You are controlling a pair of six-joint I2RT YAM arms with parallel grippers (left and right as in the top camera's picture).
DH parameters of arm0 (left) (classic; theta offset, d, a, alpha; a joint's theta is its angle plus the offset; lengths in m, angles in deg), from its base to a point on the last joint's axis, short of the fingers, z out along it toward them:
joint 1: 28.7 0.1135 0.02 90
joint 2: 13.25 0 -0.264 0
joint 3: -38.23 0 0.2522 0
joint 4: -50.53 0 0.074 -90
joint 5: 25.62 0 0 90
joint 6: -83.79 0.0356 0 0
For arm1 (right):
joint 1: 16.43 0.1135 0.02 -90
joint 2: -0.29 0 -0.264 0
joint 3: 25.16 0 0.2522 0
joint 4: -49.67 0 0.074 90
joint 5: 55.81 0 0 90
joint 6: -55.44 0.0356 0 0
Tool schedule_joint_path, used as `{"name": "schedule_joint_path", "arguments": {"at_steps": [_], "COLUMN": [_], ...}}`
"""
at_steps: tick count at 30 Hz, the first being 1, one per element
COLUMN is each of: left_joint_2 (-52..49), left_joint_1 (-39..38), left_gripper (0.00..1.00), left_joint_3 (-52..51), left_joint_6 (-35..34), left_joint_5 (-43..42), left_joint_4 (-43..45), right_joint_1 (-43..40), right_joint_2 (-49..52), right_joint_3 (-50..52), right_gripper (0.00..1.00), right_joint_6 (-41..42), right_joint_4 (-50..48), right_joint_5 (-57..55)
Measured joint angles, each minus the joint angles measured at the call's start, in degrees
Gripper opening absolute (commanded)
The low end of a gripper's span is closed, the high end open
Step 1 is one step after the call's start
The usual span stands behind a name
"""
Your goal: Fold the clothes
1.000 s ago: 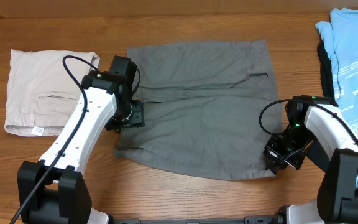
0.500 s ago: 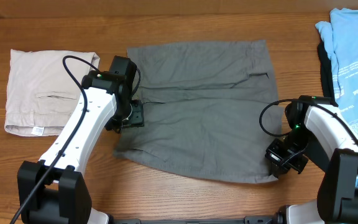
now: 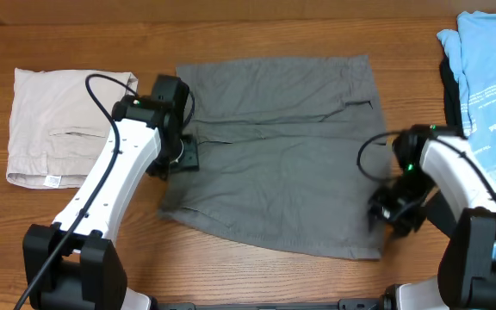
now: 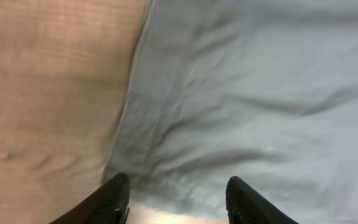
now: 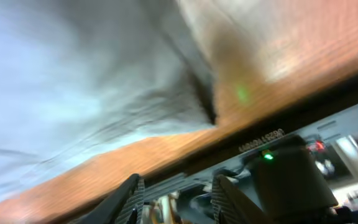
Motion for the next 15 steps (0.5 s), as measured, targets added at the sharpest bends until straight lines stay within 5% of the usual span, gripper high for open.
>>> {"name": "schedule_joint_path", "arguments": {"at_steps": [1, 2, 5, 6, 15], "left_joint_2": [0.0, 0.0, 0.1, 0.1, -3.8], "left_joint_1": [0.0, 0.0, 0.0, 0.0, 0.0], "left_gripper": [0.22, 0.04, 0.04, 0.04, 0.04], "left_joint_3": [1.6, 3.4, 6.7, 7.0, 7.1], "left_joint_6": [0.0, 0.2, 0.4, 0.4, 0.4], "left_joint_5": [-0.7, -1.6, -4.2, -4.9, -8.4], "left_joint_4": [1.1, 2.2, 6.9, 7.9, 10.4], "right_joint_1": [0.0, 0.0, 0.0, 0.0, 0.0], "right_joint_2": [0.0, 0.0, 0.0, 0.0, 0.0], "right_joint_3": [-3.2, -6.8, -15.2, -16.8, -17.9], "right_gripper": [0.53, 0.48, 0.09, 0.04, 0.04], "right_joint_6": [-0.7, -1.7, -5.6, -6.2, -9.7], "right_joint_4": [-0.3, -0.7, -2.5, -3.9, -20.7], "right_joint_5": [0.2, 0.4, 1.0, 1.2, 1.3]}}
